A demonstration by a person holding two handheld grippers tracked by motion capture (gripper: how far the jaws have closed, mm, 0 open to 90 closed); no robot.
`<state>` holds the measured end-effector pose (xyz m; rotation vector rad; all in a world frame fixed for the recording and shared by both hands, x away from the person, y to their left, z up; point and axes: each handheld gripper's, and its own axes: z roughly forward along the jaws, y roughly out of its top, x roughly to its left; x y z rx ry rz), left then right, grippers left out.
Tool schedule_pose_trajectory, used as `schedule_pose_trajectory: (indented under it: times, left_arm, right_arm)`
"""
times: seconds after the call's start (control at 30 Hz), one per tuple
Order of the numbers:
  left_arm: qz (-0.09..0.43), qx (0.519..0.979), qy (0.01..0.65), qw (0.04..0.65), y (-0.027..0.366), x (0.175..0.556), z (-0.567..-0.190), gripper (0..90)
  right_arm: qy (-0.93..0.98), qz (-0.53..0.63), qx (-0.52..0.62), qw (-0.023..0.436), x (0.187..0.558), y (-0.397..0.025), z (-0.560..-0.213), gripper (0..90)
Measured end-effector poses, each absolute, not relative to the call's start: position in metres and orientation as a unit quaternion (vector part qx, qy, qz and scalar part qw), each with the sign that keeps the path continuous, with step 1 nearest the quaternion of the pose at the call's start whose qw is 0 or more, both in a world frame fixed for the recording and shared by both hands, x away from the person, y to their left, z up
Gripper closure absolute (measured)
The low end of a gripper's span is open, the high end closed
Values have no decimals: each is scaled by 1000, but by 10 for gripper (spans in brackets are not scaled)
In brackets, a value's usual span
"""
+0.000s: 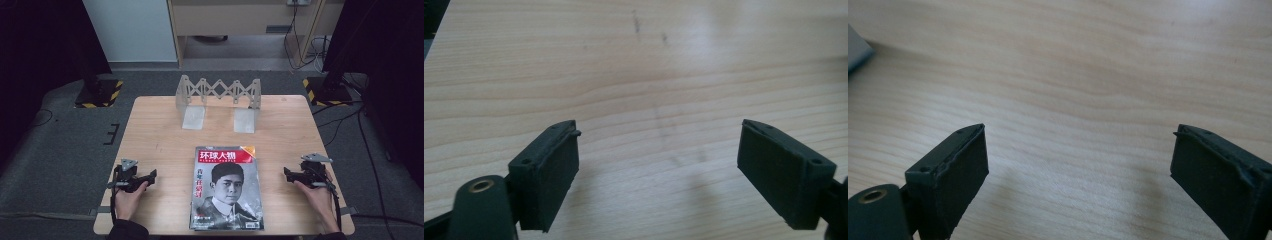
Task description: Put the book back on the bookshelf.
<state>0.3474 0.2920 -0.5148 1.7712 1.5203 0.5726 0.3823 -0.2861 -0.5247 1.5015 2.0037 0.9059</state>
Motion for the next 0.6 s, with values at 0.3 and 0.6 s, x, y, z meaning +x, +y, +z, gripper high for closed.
schedule_pose_trajectory:
  times: [0.3,0.6]
  left_arm:
    - [217,679,557,425,271,333,-483,292]
    - [202,712,498,453,223,325,-461,353]
  right_arm:
    - [702,415,529,235,367,-276,-490,114]
    - [719,444,489,217,357,-242,-470,149]
